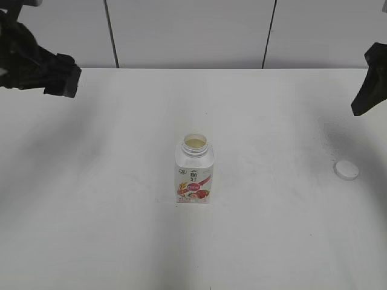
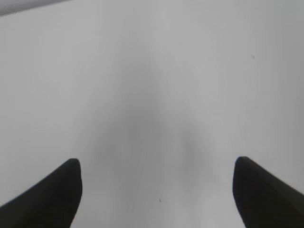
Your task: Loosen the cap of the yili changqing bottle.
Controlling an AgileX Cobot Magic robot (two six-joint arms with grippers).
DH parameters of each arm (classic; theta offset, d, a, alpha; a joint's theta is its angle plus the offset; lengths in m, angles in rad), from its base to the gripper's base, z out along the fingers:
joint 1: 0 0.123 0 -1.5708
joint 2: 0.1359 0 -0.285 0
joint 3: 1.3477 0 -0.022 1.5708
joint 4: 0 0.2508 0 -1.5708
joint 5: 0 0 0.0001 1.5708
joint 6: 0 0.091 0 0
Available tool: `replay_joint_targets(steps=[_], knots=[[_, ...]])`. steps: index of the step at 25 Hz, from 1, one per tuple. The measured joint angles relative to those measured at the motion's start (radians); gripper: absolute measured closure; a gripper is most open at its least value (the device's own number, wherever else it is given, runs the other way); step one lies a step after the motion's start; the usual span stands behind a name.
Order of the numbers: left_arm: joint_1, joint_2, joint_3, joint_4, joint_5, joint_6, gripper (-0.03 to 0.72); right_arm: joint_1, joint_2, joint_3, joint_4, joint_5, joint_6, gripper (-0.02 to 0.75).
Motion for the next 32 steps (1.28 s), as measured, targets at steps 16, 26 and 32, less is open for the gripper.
replay_joint_targets(steps=[16,26,32], knots=[[0.16,0.176,-0.344,-0.295,0.624,0.168,0.102,0.0,0.0,-0.002,-0.137,0.053,-0.027,0.206],[0.296,-0.015,-0.13,-0.33,0.632,0.198,0.12,0.0,-0.088,0.021,-0.13,0.055,-0.036,0.206],[0.297,-0.305,0.063,-0.341,0.636,0.198,0.167,0.0,-0.257,0.175,-0.125,0.056,-0.047,0.206]])
